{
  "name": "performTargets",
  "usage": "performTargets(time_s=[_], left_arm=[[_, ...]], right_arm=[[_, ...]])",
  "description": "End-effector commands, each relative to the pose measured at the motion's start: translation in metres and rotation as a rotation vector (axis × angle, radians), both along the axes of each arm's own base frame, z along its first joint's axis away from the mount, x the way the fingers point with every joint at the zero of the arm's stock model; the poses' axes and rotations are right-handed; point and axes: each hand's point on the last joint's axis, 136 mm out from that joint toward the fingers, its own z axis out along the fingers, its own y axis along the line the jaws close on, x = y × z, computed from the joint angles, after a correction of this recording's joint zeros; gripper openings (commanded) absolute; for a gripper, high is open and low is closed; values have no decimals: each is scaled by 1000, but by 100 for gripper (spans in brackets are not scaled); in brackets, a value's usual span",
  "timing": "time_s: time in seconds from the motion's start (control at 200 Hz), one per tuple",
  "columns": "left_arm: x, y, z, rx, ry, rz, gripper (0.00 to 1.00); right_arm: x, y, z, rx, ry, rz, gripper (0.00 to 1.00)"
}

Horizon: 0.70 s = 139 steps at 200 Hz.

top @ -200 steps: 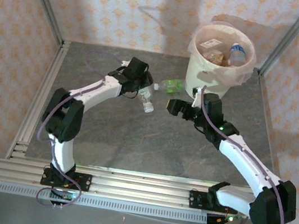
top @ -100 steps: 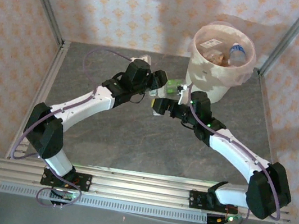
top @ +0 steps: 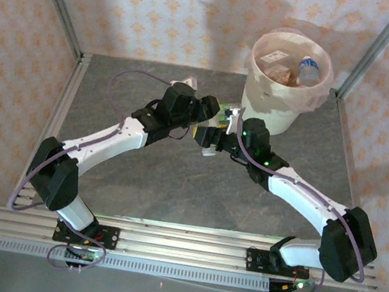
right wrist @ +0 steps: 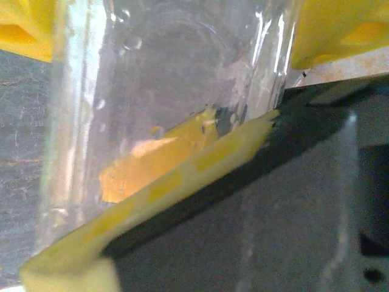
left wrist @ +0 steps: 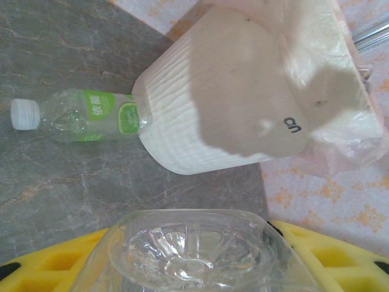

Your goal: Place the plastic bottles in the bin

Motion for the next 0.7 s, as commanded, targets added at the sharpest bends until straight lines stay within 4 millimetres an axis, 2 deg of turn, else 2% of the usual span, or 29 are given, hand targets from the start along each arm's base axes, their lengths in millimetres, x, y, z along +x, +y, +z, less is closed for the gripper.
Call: performTargets(time_s=[0.0,0.11,0.265,0.37,0.56,0.575,0.691], left_arm=[[-11,-5,22,-62,-33,-22,48],[-17,-5,24,-75,-32,-24,51],[-26,7,26,-62,-25,0,76],[-33,23,36,-26,-46,29,93],[-48,59,59,20,-92,95,100],[-50,62,59,24,-91,104,100],[-59,83,51,76,-93,162,100]], right_arm=[[4,-2,13,19,-53,-28,74],[5,-6,20,55,-75,-59,65],[4,-15,22,27,-88,-95,51],[11,-34,19,-21,-100,-202,47],[19,-53,18,-106,-126,-302,43],[17,-57,31,-91,-147,-314,43],[26,-64,63,-39,-155,-350,41]])
